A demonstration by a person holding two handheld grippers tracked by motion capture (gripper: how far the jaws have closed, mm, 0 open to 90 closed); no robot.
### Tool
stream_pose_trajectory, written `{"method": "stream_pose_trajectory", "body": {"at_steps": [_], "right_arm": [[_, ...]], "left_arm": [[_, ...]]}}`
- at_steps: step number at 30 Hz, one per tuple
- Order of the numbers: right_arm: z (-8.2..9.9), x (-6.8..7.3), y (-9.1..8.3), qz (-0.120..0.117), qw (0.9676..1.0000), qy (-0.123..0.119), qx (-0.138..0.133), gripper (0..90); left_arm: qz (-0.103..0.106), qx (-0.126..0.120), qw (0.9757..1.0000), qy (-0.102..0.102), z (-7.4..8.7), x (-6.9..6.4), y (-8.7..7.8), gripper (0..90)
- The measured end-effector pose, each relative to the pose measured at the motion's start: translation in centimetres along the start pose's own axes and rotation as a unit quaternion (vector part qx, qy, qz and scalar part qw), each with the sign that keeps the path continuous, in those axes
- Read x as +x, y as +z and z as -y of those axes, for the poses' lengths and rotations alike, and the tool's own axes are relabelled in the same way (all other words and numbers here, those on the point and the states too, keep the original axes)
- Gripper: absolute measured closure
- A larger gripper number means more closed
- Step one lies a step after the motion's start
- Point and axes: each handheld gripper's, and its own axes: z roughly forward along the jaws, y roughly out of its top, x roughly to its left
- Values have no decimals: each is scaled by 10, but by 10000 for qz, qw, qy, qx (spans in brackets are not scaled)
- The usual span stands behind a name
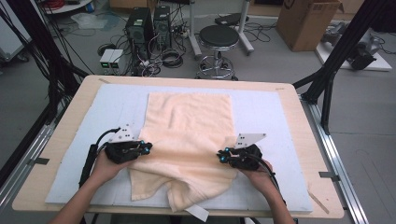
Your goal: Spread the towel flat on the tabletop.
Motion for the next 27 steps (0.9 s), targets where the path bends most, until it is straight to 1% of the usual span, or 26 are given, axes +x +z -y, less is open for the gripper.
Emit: {"method": "stream_pose_trajectory", "body": {"at_steps": [2, 3, 4, 5, 6, 7, 9, 10, 11, 12, 13, 14, 15, 17, 19, 20, 21, 22, 23, 24, 25, 26, 27], "right_arm": [[-2, 8, -6, -46, 9999, -133, -28, 818], [-2, 12, -8, -85, 9998, -188, -51, 818], [-2, 17, -10, -128, 9997, -199, -43, 818], [-2, 21, -12, -163, 9996, -231, -50, 819], [-1, 25, -13, -206, 9993, -302, -32, 819], [-1, 29, -14, -241, 9992, -324, -31, 819], [-1, 37, -17, -367, 9987, -349, -34, 816], [-2, 39, -20, -403, 9984, -400, -56, 803], [-3, 41, -22, -506, 9979, -405, -95, 770], [-4, 42, -24, -558, 9976, -376, -140, 732], [-6, 42, -26, -566, 9975, -387, -179, 721], [-9, 41, -29, -567, 9973, -409, -213, 699], [-12, 39, -31, -530, 9974, -389, -282, 677], [-17, 33, -31, -409, 9979, -349, -366, 655], [-22, 24, -27, -267, 9986, -321, -339, 624], [-22, 18, -22, -154, 9990, -295, -302, 610], [-21, 12, -17, -75, 9994, -208, -256, 595], [-20, 5, -12, -51, 9997, -119, -207, 587], [-19, 0, -6, -51, 9999, -11, -130, 577], [-18, -5, 0, -25, 10000, 26, -61, 573], [-17, -8, 6, -28, 10000, 79, 26, 573], [-16, -10, 12, -91, 9999, 112, 90, 573], [-15, -10, 15, -119, 9997, 122, 157, 577]], "left_arm": [[73, -85, 9999, -9, 7, -9, -7, 861], [92, -21, 10000, -4, 10, -13, -9, 861], [106, -56, 9999, 45, 13, -18, -12, 861], [149, -101, 9998, -3, 17, -21, -14, 861], [209, -98, 9997, -21, 21, -24, -16, 861], [256, -106, 9996, -50, 23, -27, -19, 861], [439, -132, 9989, -90, 28, -31, -26, 861], [565, -144, 9982, -107, 29, -33, -29, 861], [630, -142, 9979, -75, 30, -35, -33, 859], [687, -159, 9975, -51, 29, -35, -35, 852], [679, -194, 9975, -48, 27, -34, -37, 831], [652, -246, 9975, -83, 25, -32, -38, 796], [638, -314, 9973, -177, 22, -29, -39, 747], [554, -442, 9972, -237, 16, -21, -38, 702], [387, -539, 9974, -264, 10, -14, -34, 652], [315, -548, 9976, -295, 8, -10, -30, 629], [294, -510, 9978, -315, 6, -7, -24, 622], [310, -428, 9981, -325, 5, -3, -18, 608], [320, -333, 9984, -339, 4, 0, -12, 596], [313, -197, 9987, -338, 4, 3, -6, 589], [360, -82, 9985, -402, 6, 6, 0, 588], [410, 17, 9982, -434, 7, 7, 4, 587], [487, 230, 9976, -434, 9, 8, 9, 587]]}}
